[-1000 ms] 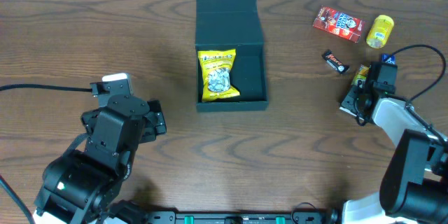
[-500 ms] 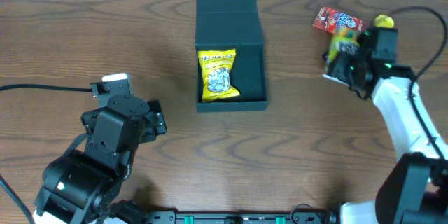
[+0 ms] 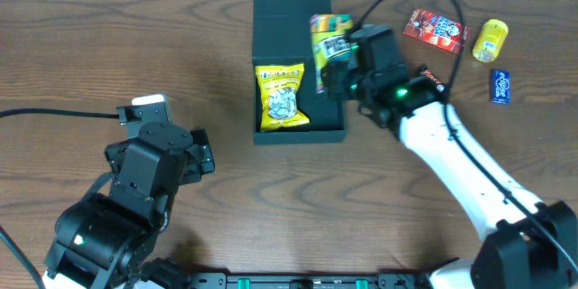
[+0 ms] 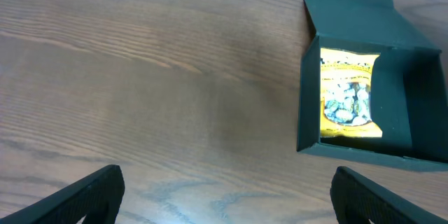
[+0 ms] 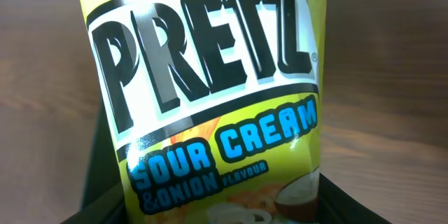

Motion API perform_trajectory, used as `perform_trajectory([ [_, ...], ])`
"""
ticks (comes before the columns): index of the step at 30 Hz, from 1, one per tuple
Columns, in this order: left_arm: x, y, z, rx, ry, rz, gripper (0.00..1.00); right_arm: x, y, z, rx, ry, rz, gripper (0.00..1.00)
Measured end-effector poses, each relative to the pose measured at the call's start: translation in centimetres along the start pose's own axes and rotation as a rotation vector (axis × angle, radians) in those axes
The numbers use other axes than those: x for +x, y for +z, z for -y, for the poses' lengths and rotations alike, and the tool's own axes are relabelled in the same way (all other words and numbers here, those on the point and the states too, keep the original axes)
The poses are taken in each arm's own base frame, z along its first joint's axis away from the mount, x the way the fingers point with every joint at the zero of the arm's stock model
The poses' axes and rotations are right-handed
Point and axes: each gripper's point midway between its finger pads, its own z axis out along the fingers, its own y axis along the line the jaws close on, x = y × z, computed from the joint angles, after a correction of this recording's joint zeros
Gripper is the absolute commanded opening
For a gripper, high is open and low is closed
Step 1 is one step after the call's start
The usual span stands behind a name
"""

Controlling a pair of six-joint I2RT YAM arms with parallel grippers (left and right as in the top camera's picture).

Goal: Pack container
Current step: 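Lower the Pretz box into the black box beside the yellow bag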

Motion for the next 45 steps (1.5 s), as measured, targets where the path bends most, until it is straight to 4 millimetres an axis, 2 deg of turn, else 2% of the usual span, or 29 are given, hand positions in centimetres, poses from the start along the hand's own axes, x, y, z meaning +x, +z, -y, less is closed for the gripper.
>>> perform_trajectory([
  [4, 0.0, 0.0, 0.0, 0.000, 0.000, 0.000, 0.95, 2.3, 1.8, -1.7, 0.004, -0.016, -0.056, 0.50],
  [10, 0.0, 0.0, 0.0, 0.000, 0.000, 0.000, 0.96, 5.9, 4.4, -0.5, 0.118, 0.012, -0.151, 0.49],
  [17, 0.0, 0.0, 0.0, 0.000, 0.000, 0.000, 0.95, 6.4, 5.1, 0.6, 0.179, 0.039, -0.155, 0.49],
  [19, 0.0, 0.0, 0.0, 0.000, 0.000, 0.000, 0.95, 6.5, 5.1, 0.7, 0.185, 0.044, -0.157, 0.55],
  [20, 0.0, 0.0, 0.0, 0.000, 0.000, 0.000, 0.95, 6.5, 5.1, 0.8, 0.187, 0.047, -0.155, 0.63],
  [21, 0.0, 0.0, 0.0, 0.000, 0.000, 0.000, 0.95, 6.4, 5.1, 0.8, 0.188, 0.051, -0.154, 0.76],
  [24, 0.0, 0.0, 0.0, 0.000, 0.000, 0.000, 0.95, 6.4, 5.1, 0.8, 0.190, 0.057, -0.152, 0.89],
  [27, 0.0, 0.0, 0.0, 0.000, 0.000, 0.000, 0.95, 6.5, 5.0, 0.8, 0.191, 0.059, -0.155, 0.93],
  [31, 0.0, 0.0, 0.0, 0.000, 0.000, 0.000, 0.95, 6.7, 4.8, 0.9, 0.199, 0.057, -0.174, 0.94],
  [35, 0.0, 0.0, 0.0, 0.000, 0.000, 0.000, 0.95, 5.6, 4.2, 0.3, 0.195, 0.053, -0.165, 0.95],
  [36, 0.0, 0.0, 0.0, 0.000, 0.000, 0.000, 0.95, 5.0, 4.0, 0.0, 0.190, 0.048, -0.155, 0.91],
  [37, 0.0, 0.0, 0.0, 0.000, 0.000, 0.000, 0.95, 4.3, 3.7, -0.3, 0.181, 0.038, -0.140, 0.82],
  [38, 0.0, 0.0, 0.0, 0.000, 0.000, 0.000, 0.95, 3.5, 3.5, -0.7, 0.174, 0.025, -0.122, 0.65],
  [39, 0.0, 0.0, 0.0, 0.000, 0.000, 0.000, 0.95, 2.9, 3.3, -1.0, 0.168, 0.014, -0.107, 0.44],
  [41, 0.0, 0.0, 0.0, 0.000, 0.000, 0.000, 0.95, 1.8, 2.8, -1.4, 0.159, 0.006, -0.075, 0.22],
  [43, 0.0, 0.0, 0.0, 0.000, 0.000, 0.000, 0.95, 1.3, 2.5, -1.6, 0.154, -0.006, -0.062, 0.09],
  [45, 0.0, 0.0, 0.0, 0.000, 0.000, 0.000, 0.96, 1.3, 2.5, -1.5, 0.159, -0.010, -0.064, 0.02],
])
